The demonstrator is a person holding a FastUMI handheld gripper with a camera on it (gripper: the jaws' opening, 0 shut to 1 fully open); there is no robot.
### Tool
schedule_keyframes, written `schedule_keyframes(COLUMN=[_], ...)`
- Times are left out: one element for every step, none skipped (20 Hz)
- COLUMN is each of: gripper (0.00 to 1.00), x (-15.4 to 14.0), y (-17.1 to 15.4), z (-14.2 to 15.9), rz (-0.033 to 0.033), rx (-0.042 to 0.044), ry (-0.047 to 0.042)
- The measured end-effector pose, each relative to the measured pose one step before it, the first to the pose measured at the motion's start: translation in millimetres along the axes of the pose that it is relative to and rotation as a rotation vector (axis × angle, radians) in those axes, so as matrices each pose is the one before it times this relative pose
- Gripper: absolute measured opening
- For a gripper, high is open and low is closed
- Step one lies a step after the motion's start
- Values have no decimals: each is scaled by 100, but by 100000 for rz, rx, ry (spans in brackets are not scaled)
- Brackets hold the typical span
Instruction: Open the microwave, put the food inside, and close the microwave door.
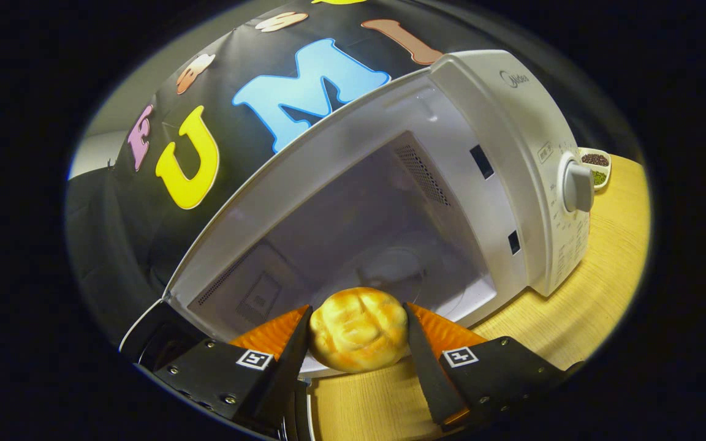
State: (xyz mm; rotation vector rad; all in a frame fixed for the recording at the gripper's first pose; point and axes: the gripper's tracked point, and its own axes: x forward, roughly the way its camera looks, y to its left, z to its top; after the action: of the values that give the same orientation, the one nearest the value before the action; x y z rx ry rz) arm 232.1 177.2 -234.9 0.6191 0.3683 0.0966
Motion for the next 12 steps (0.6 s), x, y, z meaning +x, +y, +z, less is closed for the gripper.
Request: schedule_keyframes(gripper=[85,85,85,85,85,85,85,85,86,90,92,96], x=[481,505,490,509,481,446,420,337,231,56,48,23], y=[-74,-125,-139,-18,-26,-106,-136,-107,-65,233,-278,35], z=[-26,-164,-162,61,43,-157,-212,-400,-377,-26,240,-94], rz=[-494,-664,-702,-334,-390,-716,-825,-602,-377,402,-1467,-274], rx=[178,330,358,288,-571,-1028,-881,-284,-76,-1142,-1198,-76], ry=[-438,-443,-17,-547,-228,-295,291,655,668,-1634,-492,-109])
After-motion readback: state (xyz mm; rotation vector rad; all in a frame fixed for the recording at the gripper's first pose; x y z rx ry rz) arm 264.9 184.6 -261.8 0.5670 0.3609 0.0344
